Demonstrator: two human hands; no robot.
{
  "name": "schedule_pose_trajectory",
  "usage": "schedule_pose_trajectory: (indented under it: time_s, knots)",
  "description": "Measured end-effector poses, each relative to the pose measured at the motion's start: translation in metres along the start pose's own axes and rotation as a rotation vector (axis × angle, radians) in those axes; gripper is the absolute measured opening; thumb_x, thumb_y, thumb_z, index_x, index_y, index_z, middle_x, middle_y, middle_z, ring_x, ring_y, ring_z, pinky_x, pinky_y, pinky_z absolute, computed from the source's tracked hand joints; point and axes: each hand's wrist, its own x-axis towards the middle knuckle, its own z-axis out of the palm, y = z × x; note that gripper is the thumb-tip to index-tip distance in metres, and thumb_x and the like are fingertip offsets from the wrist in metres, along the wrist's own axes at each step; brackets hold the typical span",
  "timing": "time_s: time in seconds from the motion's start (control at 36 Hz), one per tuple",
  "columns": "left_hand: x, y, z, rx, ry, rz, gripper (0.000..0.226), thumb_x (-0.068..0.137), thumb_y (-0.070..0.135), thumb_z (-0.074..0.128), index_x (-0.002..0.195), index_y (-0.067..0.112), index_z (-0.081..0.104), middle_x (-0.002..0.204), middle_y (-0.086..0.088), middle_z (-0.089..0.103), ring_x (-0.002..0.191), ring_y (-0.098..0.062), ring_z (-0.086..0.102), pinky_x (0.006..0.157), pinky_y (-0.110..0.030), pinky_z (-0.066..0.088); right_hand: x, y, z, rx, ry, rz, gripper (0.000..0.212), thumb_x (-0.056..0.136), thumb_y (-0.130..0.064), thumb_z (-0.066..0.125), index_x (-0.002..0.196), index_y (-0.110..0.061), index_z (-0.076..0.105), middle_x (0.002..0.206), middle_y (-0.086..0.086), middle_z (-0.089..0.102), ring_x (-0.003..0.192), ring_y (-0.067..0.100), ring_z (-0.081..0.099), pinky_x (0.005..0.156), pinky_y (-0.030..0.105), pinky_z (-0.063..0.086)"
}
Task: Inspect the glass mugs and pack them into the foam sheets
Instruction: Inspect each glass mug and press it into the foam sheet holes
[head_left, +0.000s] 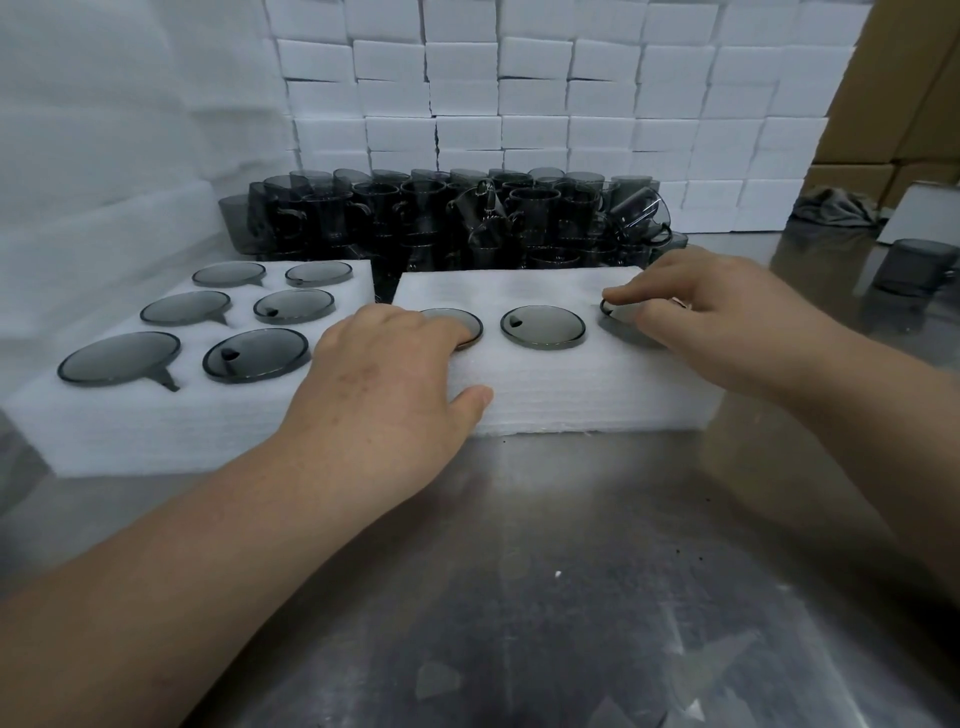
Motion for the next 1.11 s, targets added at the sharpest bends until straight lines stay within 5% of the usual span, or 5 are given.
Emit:
schedule_pose_trajectory:
  time_s: [0.17,0.33,0.58,0.86,1.11]
  knots:
    - [0.001,0.001,-0.001,0.005,-0.017,-0.007,0.048,0.082,0.049,0.052,0.128,0.035,0.047,0.110,0.011,0.056,0.113,-0.013,0.035,0.093,-0.029,0.024,0.001,0.001,0.001,0.003,-0.003,-0.002,0.041,0.085,-0.043,0.032,0.101,-0.032,0.068,0.112,-0.011,0.059,0.110,0.012,0.050,0.097,0.038,0.039]
    - [0.001,0.001,-0.001,0.016,-0.029,-0.007,0.044,0.083,0.050,0.050,0.124,0.034,0.049,0.090,0.016,0.040,0.110,-0.012,0.035,0.089,-0.029,0.025,-0.003,0.000,0.002,0.017,0.069,-0.074,0.040,0.097,-0.033,0.029,0.130,-0.032,0.052,0.143,-0.015,0.039,0.133,0.001,0.029,0.105,0.023,0.021]
    - [0.002,0.004,-0.005,0.009,-0.049,-0.015,0.047,0.083,0.048,0.051,0.128,0.035,0.047,0.112,0.011,0.056,0.114,-0.013,0.036,0.091,-0.028,0.026,-0.007,-0.009,0.008,-0.119,-0.222,-0.081,0.063,0.086,-0.058,0.013,0.144,-0.036,0.024,0.151,-0.022,0.014,0.137,-0.006,0.005,0.104,0.015,0.003]
    - [0.000,0.004,-0.005,0.000,-0.077,-0.026,0.049,0.083,0.048,0.051,0.130,0.036,0.045,0.118,0.013,0.054,0.116,-0.011,0.032,0.094,-0.028,0.024,-0.008,-0.016,0.005,-0.266,-0.348,-0.076,0.104,0.055,-0.074,-0.002,0.148,-0.029,0.009,0.154,-0.017,0.001,0.139,-0.002,0.000,0.109,0.021,0.005]
    - [-0.002,0.008,-0.006,0.006,-0.097,-0.036,0.069,0.079,0.054,0.047,0.141,0.031,0.027,0.139,0.010,0.035,0.127,-0.012,0.027,0.103,-0.028,0.020,-0.010,-0.017,0.006,-0.239,-0.281,-0.069,0.103,0.058,-0.074,0.002,0.139,-0.019,0.033,0.153,-0.015,0.019,0.139,-0.001,0.009,0.107,0.024,0.015]
